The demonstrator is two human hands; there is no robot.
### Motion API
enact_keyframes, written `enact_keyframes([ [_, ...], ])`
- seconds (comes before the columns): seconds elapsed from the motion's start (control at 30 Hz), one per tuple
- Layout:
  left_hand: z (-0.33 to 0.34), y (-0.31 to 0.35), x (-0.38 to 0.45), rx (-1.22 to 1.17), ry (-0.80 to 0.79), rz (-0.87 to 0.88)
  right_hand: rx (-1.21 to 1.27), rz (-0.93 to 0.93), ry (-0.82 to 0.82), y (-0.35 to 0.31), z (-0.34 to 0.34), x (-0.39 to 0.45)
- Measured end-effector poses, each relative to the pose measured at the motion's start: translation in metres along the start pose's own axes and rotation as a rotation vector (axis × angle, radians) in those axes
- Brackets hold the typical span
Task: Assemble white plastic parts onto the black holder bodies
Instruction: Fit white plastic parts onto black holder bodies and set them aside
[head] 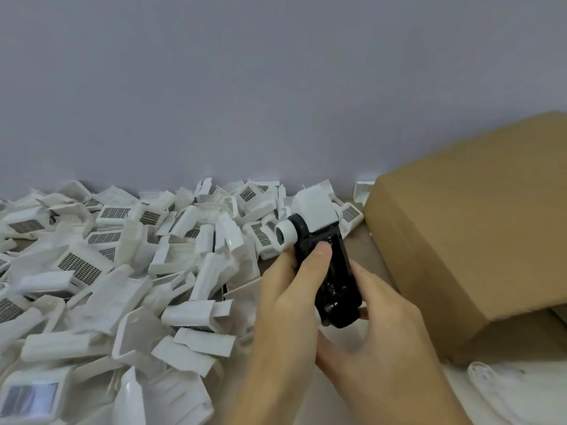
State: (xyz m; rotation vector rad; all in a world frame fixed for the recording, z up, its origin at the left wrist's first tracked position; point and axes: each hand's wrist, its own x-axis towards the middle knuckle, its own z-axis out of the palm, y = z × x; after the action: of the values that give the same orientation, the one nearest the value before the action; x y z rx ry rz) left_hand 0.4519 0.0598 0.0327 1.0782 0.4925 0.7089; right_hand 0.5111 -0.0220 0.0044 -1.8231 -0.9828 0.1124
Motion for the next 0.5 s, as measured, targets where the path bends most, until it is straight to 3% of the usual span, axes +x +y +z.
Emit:
enact_keyframes([
  [0.17,-0.008,-0.011,0.005,0.047,-0.025,0.0,-0.022,0.059,-0.027,0.003,0.0,-0.003],
  [0.5,-0.01,-0.02,0.009,0.044,-0.024,0.051,-0.078,0.217,0.082,0.002,-0.002,-0.005],
])
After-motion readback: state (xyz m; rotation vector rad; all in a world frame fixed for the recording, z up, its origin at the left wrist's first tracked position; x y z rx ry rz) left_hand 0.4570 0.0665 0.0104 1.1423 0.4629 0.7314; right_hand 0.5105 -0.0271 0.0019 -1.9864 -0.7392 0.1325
